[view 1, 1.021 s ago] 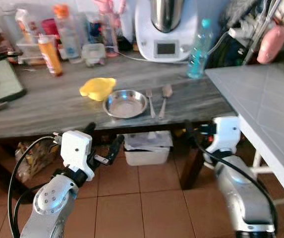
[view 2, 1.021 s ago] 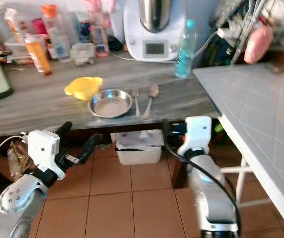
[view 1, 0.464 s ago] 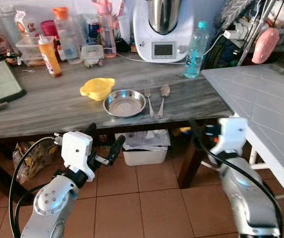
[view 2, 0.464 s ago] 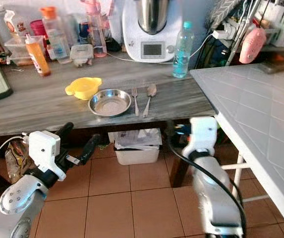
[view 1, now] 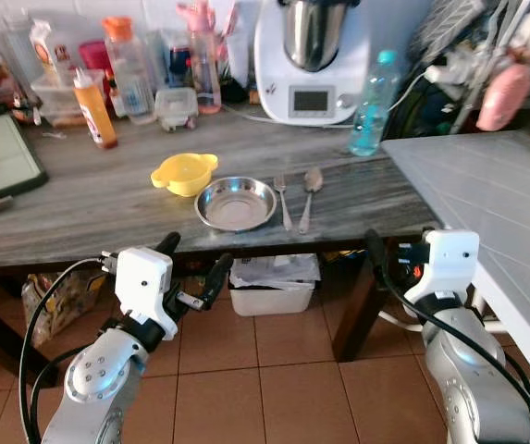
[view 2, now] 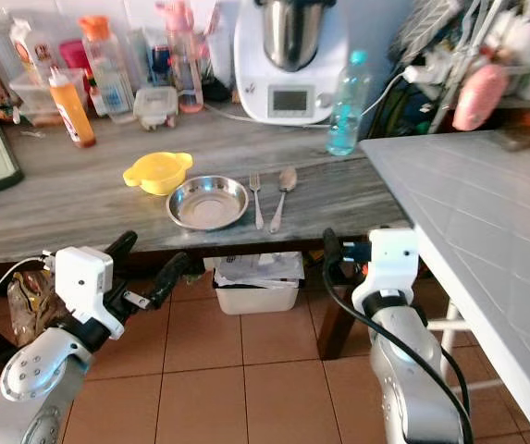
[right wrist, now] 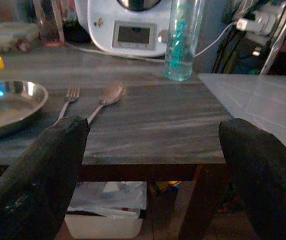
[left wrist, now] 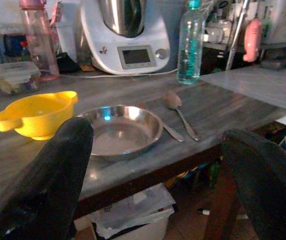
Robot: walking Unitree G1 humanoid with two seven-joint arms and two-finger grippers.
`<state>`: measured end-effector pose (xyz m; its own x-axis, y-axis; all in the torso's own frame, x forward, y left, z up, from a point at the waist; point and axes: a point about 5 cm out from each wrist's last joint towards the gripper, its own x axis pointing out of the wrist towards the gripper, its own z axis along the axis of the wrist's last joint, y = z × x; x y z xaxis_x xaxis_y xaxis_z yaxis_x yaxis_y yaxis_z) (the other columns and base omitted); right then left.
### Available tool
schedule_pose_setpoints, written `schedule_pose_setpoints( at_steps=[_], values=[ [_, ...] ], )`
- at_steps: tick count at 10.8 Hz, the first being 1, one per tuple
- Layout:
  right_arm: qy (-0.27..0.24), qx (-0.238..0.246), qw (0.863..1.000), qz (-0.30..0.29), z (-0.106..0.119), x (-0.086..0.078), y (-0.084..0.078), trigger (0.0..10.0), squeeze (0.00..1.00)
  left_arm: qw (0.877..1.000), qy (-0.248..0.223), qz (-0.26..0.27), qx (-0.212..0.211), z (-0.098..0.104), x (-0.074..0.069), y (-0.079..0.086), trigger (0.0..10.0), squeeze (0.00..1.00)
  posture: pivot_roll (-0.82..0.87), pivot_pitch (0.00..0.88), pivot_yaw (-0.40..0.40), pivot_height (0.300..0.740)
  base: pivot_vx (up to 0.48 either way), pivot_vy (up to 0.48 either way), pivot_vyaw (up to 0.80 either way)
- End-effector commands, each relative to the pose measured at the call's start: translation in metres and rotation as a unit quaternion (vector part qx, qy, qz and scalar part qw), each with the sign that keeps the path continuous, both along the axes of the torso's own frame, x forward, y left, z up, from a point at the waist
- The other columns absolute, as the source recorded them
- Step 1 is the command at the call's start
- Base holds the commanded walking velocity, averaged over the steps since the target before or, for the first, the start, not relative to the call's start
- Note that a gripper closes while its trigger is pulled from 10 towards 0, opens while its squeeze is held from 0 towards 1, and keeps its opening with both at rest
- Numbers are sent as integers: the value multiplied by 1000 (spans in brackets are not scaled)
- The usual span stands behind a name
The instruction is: Setting the table
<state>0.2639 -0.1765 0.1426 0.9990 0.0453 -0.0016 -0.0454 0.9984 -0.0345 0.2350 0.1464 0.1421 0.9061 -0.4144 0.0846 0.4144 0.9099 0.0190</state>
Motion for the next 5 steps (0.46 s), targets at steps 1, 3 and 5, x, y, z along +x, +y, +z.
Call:
schedule_pose_setpoints(
  at_steps=[1,3,5],
  values=[
    [-17,-1,1000,-8,9,-2,0,10000,0,1000,-2,-3,3,0,2,0,10000,0,67,22,16,740,435,0,0],
    [-14,-2,1000,-12,7,-6,0,10000,0,1000,-1,-1,5,-2,2,1,10000,0,68,24,14,740,435,0,0],
    [-13,-4,1000,-13,7,-7,0,10000,0,1000,-1,2,7,-3,2,2,10000,0,64,22,10,740,428,0,0]
  ],
)
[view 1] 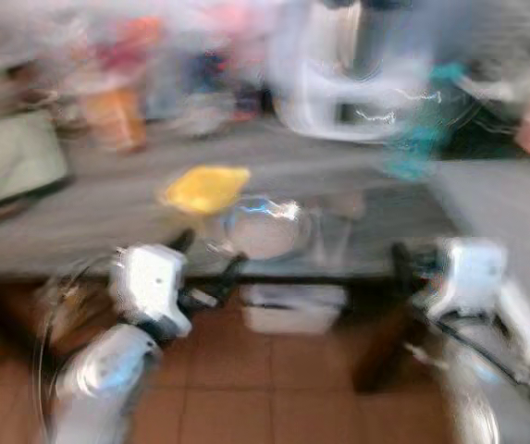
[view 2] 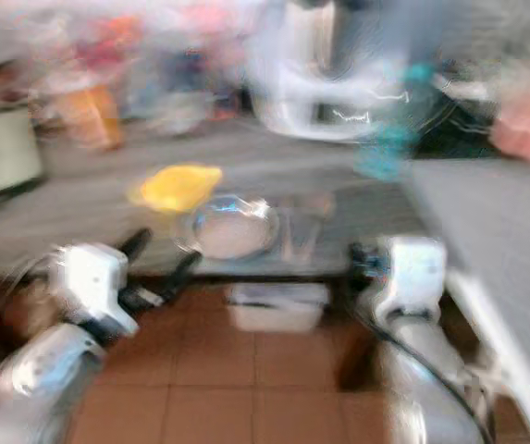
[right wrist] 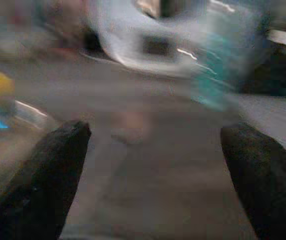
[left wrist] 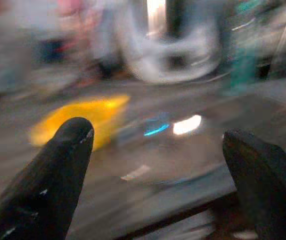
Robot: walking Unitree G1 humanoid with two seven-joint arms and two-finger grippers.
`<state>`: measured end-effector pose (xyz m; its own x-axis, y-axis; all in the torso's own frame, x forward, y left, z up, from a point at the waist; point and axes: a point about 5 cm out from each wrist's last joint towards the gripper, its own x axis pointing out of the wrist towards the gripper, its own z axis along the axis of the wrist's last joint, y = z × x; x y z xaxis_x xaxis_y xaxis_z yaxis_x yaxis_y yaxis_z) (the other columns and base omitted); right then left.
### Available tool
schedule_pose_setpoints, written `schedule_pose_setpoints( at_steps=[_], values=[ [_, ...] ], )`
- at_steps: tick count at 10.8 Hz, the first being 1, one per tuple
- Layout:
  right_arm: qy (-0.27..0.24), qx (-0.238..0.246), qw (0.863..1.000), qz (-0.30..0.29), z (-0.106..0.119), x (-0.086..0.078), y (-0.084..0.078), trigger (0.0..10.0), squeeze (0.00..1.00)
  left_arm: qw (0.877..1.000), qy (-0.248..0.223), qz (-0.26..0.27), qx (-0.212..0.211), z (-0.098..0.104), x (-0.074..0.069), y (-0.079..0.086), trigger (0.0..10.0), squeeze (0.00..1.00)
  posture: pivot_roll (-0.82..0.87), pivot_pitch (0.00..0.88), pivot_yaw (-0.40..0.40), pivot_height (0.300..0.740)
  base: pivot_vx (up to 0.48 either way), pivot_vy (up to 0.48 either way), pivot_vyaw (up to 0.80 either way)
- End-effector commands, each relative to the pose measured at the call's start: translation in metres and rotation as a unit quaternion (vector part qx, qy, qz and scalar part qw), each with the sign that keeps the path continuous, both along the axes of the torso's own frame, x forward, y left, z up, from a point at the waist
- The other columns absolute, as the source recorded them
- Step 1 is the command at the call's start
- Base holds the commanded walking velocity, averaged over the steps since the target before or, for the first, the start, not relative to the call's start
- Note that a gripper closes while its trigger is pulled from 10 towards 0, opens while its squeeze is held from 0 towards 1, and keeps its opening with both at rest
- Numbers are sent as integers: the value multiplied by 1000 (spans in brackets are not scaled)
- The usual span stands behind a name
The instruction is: Setting the table
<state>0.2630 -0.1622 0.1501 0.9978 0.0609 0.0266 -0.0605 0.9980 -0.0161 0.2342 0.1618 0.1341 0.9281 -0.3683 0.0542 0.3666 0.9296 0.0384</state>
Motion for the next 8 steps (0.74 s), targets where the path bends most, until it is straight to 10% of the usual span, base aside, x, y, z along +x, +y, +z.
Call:
schedule_pose_setpoints(
  at_steps=[1,8],
  values=[
    [1,-15,1000,-20,0,-7,-14,10000,0,1000,-10,-23,-7,5,2,-13,10000,0,65,20,7,740,398,0,0],
    [40,23,998,29,-9,-6,1,10000,0,999,18,-11,43,-9,-19,11,10000,0,88,27,14,740,90,0,0]
  ],
)
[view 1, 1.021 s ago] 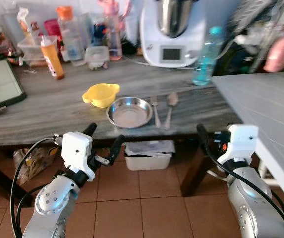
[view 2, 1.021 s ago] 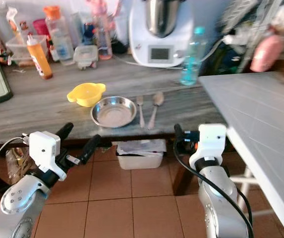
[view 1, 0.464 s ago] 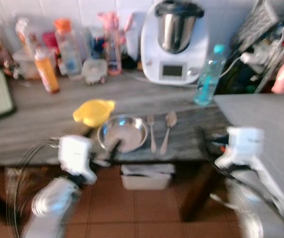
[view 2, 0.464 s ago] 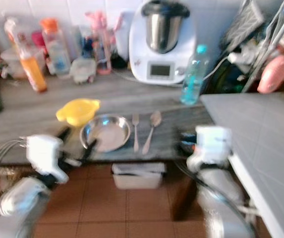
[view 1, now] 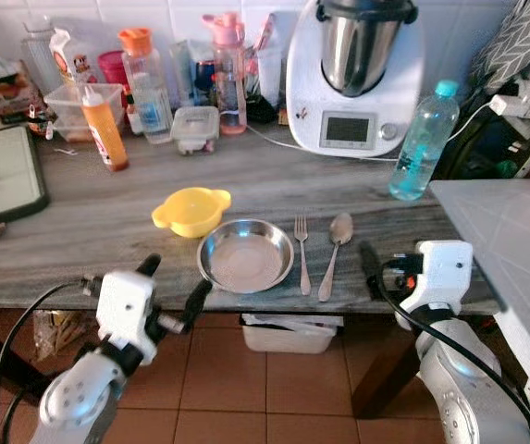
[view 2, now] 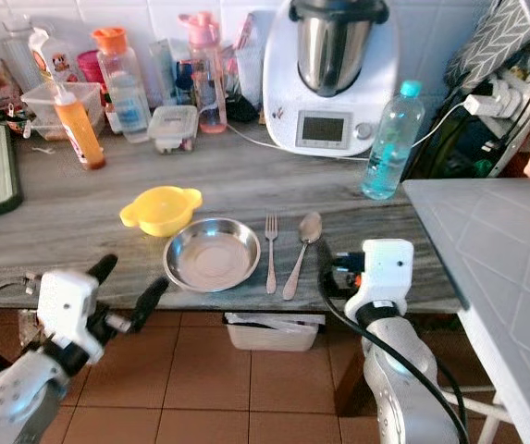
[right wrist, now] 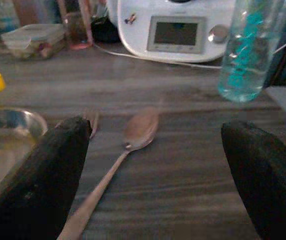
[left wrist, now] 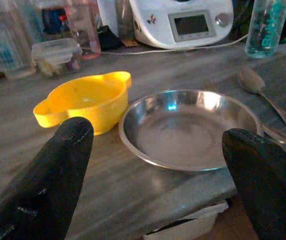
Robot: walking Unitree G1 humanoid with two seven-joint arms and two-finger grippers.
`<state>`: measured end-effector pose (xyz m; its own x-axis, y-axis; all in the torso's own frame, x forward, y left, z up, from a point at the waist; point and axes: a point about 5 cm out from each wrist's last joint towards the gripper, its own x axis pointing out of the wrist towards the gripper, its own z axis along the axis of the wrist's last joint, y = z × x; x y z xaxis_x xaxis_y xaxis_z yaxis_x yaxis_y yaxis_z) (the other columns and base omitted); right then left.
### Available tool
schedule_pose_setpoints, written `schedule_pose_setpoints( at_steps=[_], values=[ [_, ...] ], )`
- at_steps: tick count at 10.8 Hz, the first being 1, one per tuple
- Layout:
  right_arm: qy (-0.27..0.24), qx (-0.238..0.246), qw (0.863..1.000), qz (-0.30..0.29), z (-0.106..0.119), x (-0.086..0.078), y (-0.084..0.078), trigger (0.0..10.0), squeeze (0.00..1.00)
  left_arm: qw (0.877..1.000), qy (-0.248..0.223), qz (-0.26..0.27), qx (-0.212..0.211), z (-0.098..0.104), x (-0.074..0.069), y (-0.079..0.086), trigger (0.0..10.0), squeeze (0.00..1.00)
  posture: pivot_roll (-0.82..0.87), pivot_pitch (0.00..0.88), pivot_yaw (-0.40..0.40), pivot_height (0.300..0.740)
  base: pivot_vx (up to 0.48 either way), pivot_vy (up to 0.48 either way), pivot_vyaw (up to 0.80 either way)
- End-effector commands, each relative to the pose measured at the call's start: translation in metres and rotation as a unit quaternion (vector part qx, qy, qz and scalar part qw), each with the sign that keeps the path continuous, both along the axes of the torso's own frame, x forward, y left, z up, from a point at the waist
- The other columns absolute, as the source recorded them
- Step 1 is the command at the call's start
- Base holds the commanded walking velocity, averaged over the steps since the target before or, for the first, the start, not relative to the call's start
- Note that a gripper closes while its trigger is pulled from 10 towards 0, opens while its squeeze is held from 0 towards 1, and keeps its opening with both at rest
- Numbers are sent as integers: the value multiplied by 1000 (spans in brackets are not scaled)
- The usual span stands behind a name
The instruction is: Setting the table
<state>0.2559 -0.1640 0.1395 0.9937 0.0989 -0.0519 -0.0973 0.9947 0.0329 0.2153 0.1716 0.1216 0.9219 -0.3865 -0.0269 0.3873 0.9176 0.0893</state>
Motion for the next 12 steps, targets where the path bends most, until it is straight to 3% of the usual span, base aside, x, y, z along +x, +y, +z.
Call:
schedule_pose_setpoints(
  at_steps=[1,3,4,5,7,9,11,12],
  values=[
    [5,8,1000,12,1,2,4,10000,0,1000,-8,-8,4,3,-1,1,10000,0,88,27,14,740,0,0,0],
    [62,47,997,-7,-10,7,4,10000,0,1000,1,-25,16,3,-4,8,10000,0,90,30,19,740,0,0,0],
    [61,55,997,-12,-9,9,4,10000,0,1000,1,-25,16,4,-3,9,10000,0,90,32,22,740,0,0,0],
    [88,40,995,-12,-15,15,7,10000,0,999,1,-30,15,4,-3,7,10000,0,89,33,24,740,0,0,0],
    [92,37,995,-19,-14,26,9,10000,0,999,1,-34,11,6,-2,5,10000,0,90,35,25,740,0,0,0],
    [100,71,991,-45,-9,46,8,10000,0,999,1,-36,7,5,0,3,10000,0,92,35,25,740,0,0,0],
    [127,116,984,-41,-12,61,19,9961,0,999,5,-38,5,1,0,1,10000,0,97,41,24,740,0,0,0],
    [135,120,983,-37,-13,65,26,9137,0,999,8,-38,5,-1,0,1,10000,0,96,46,24,740,0,0,0]
  ],
)
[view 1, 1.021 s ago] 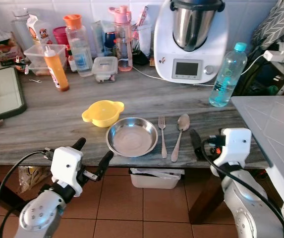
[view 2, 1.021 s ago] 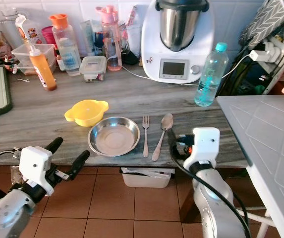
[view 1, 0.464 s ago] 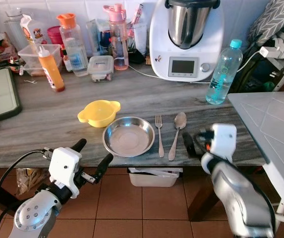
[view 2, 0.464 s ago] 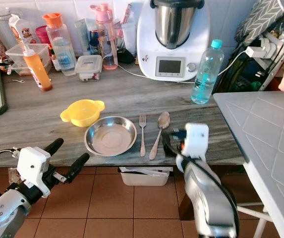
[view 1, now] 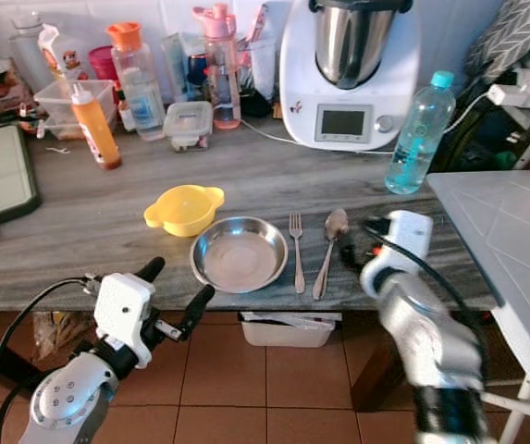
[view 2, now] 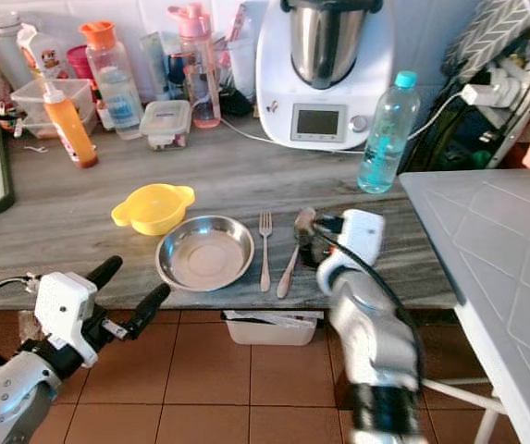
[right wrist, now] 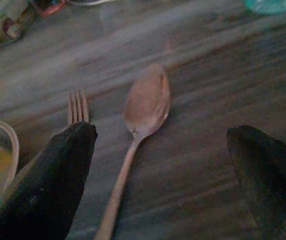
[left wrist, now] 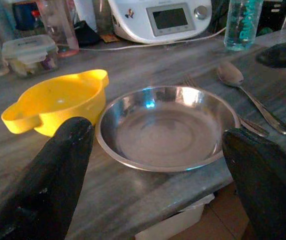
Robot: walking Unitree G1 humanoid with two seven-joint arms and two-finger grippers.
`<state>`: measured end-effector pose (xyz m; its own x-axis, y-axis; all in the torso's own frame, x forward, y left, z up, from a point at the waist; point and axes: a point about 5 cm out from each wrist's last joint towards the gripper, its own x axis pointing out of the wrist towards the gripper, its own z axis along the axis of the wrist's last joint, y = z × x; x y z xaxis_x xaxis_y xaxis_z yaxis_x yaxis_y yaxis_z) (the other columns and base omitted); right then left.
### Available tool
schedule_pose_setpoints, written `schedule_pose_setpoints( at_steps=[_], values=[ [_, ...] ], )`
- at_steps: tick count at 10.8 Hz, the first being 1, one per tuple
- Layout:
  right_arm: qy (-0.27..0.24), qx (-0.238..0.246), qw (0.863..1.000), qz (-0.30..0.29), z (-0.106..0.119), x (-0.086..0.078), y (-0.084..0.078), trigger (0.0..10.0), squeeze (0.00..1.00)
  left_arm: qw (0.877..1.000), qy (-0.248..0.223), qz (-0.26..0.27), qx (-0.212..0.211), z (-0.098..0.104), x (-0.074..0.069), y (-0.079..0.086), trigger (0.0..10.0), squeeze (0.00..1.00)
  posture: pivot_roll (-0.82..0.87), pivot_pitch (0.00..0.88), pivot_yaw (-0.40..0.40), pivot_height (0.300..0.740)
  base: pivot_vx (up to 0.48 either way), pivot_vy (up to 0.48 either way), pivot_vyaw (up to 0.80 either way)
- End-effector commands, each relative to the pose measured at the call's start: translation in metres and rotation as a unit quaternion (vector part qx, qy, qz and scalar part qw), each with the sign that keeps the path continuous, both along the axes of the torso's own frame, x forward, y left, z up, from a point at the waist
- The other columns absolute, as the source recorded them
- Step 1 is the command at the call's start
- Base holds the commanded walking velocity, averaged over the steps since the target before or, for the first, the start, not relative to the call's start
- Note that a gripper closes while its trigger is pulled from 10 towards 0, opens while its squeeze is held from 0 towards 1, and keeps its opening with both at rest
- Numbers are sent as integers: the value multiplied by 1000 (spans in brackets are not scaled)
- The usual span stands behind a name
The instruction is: Setting the table
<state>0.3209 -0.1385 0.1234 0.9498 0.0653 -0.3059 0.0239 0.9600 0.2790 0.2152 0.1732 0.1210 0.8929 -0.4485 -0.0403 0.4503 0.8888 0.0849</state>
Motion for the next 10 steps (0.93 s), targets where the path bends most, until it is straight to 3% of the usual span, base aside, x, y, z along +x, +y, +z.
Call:
schedule_pose_setpoints(
  at_steps=[1,2,3,5,7,8,10],
  values=[
    [3,5,1000,2,1,3,4,8353,0,1000,3,-4,5,-3,0,0,10000,0,96,46,24,740,0,0,0],
    [11,18,1000,8,0,9,12,1922,0,1000,7,-5,4,-6,0,-1,10000,0,99,50,20,740,0,0,0],
    [12,20,1000,11,1,12,15,39,0,1000,8,-4,4,-7,1,-2,10000,0,101,50,19,740,0,0,0],
    [27,22,999,9,-1,18,19,0,0,1000,11,-5,3,-9,1,-3,10000,0,106,50,16,740,0,0,0],
    [41,19,999,10,-6,19,21,2471,0,1000,11,-4,4,-7,0,-2,10000,0,110,48,15,740,0,0,0],
    [54,17,998,9,-12,19,22,7608,0,1000,12,-4,5,-9,0,-1,10000,0,114,46,16,740,0,0,0],
    [62,17,998,8,-16,19,22,9765,0,1000,14,-5,7,-11,0,1,10000,0,117,43,19,740,0,0,0]
  ],
)
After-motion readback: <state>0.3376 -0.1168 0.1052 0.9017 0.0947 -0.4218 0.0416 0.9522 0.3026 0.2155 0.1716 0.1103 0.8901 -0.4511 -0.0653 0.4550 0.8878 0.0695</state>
